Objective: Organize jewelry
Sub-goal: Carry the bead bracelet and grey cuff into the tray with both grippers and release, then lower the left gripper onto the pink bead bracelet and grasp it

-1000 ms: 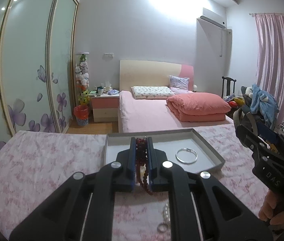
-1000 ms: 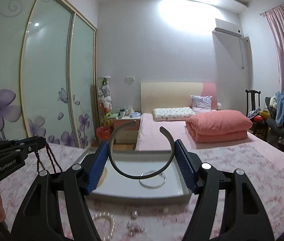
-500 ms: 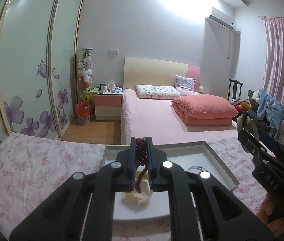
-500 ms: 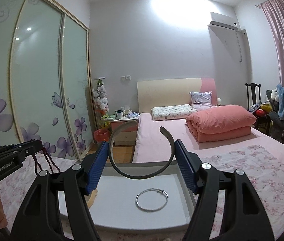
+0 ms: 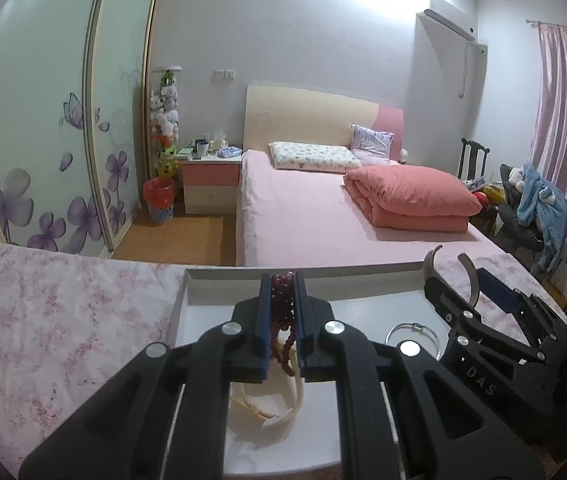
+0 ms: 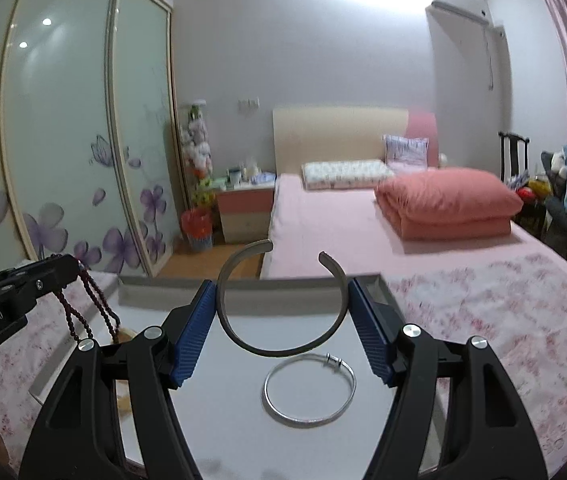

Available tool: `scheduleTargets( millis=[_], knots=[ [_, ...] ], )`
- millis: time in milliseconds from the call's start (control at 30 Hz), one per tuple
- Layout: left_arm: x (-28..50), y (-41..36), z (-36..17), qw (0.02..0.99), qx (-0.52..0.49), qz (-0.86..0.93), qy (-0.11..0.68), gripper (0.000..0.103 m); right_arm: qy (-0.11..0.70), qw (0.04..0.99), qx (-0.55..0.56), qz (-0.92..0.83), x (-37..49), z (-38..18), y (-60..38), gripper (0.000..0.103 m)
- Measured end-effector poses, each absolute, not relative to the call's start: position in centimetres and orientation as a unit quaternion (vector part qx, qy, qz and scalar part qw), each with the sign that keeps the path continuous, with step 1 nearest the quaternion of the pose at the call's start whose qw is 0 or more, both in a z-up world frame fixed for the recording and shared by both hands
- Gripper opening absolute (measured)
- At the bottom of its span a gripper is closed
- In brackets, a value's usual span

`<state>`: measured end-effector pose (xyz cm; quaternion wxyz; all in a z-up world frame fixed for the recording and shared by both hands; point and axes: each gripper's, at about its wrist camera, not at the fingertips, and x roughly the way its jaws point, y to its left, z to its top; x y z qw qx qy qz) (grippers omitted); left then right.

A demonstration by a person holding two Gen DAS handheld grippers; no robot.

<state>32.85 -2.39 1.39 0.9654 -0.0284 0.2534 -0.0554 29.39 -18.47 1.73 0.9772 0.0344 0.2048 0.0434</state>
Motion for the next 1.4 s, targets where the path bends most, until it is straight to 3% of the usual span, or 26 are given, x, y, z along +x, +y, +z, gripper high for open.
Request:
scheduleTargets(
  millis=[100,233,867,1400],
  knots=[
    [33.5,-2.3,0.7,0.963,-0.028,-0.057,0.263,0.012,0.22,0.974,0.031,0.043,29.7,1.5,-18.3,0.068],
    [34.0,-2.2,0.3,0.962,-0.035,-0.051,0.266,0.025,0.209,0.976,0.036,0.047,29.6,2.2,-18.2,0.078],
    [27.8,0.7,1.9,0.961,-0.052,-0.053,0.265,0.027,0.168,0.984,0.036,0.046,24.4,4.7,-20.3,0.078],
    [15.9,-1.2,-5.6,0.906,-0.007,-0.171,0.388,0.031,0.209,0.976,0.038,0.055,14.9,2.7,-21.5,0.078]
  ],
)
